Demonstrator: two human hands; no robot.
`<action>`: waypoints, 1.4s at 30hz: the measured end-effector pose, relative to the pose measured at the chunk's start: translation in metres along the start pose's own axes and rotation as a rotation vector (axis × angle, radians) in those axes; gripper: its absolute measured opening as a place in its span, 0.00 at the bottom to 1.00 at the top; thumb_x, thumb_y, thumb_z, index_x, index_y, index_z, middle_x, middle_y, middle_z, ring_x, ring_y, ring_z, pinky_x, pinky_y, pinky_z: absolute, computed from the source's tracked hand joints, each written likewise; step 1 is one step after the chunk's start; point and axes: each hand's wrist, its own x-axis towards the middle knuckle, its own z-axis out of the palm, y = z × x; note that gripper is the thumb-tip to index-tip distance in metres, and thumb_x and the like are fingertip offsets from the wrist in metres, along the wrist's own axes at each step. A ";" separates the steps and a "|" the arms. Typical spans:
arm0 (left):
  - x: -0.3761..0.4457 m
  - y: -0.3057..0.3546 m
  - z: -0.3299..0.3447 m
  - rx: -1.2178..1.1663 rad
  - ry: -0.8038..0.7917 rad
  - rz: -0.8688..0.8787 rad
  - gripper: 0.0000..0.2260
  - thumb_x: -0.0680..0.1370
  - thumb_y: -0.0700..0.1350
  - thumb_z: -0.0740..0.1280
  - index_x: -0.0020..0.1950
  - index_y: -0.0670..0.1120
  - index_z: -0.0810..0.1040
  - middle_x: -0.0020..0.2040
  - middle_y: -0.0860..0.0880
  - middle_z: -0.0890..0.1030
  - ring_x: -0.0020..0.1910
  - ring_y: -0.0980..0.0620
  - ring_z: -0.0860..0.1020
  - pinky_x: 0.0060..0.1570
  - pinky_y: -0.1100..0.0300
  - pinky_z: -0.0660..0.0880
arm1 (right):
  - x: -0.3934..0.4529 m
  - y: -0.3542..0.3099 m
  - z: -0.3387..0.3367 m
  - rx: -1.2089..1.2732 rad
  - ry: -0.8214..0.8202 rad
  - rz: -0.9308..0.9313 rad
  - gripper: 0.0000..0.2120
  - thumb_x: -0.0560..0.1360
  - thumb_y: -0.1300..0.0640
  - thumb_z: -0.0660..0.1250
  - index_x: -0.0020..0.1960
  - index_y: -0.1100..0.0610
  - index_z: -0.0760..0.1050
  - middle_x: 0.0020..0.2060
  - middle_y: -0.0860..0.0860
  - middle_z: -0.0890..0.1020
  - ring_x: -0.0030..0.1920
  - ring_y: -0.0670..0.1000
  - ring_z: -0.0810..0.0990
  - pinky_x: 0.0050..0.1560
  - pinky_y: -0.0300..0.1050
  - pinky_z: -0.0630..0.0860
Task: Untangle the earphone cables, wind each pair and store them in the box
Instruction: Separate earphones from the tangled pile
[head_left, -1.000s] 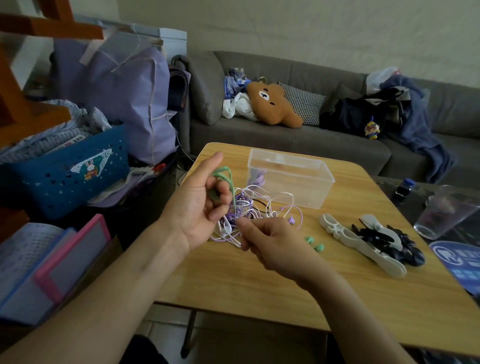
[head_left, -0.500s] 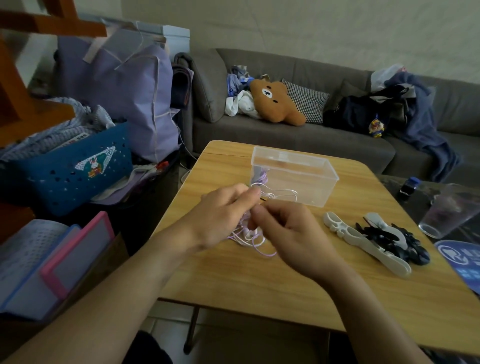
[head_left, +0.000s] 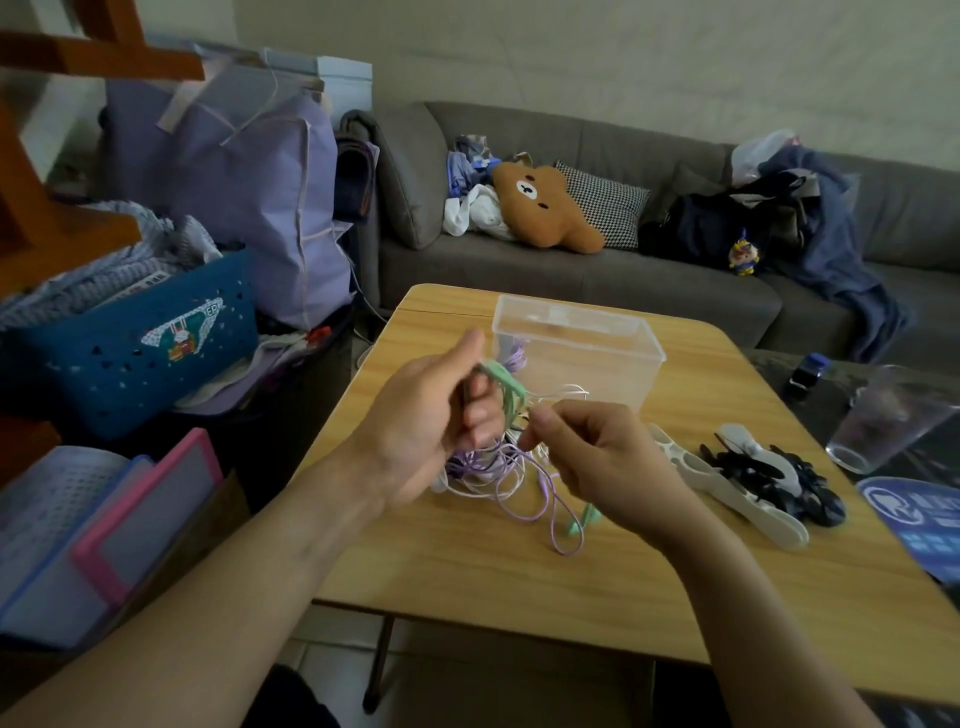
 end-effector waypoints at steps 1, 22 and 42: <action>0.001 0.002 0.000 -0.134 0.009 -0.023 0.19 0.81 0.55 0.57 0.35 0.45 0.68 0.28 0.49 0.69 0.27 0.52 0.69 0.31 0.59 0.60 | 0.000 -0.001 0.003 -0.026 -0.025 0.002 0.16 0.82 0.49 0.62 0.41 0.53 0.82 0.26 0.52 0.67 0.28 0.51 0.63 0.31 0.46 0.61; -0.006 -0.002 -0.011 1.011 -0.088 0.297 0.10 0.73 0.49 0.61 0.37 0.44 0.72 0.30 0.50 0.75 0.37 0.48 0.71 0.41 0.55 0.61 | -0.006 -0.020 0.008 0.009 0.293 -0.238 0.06 0.67 0.58 0.80 0.41 0.51 0.84 0.36 0.45 0.86 0.38 0.45 0.85 0.41 0.40 0.80; -0.001 -0.004 -0.016 0.516 -0.062 0.105 0.18 0.73 0.50 0.70 0.39 0.35 0.70 0.30 0.46 0.68 0.30 0.48 0.64 0.31 0.53 0.62 | 0.000 -0.005 -0.015 0.311 -0.037 -0.012 0.21 0.64 0.57 0.79 0.56 0.54 0.81 0.46 0.49 0.82 0.42 0.53 0.83 0.47 0.47 0.82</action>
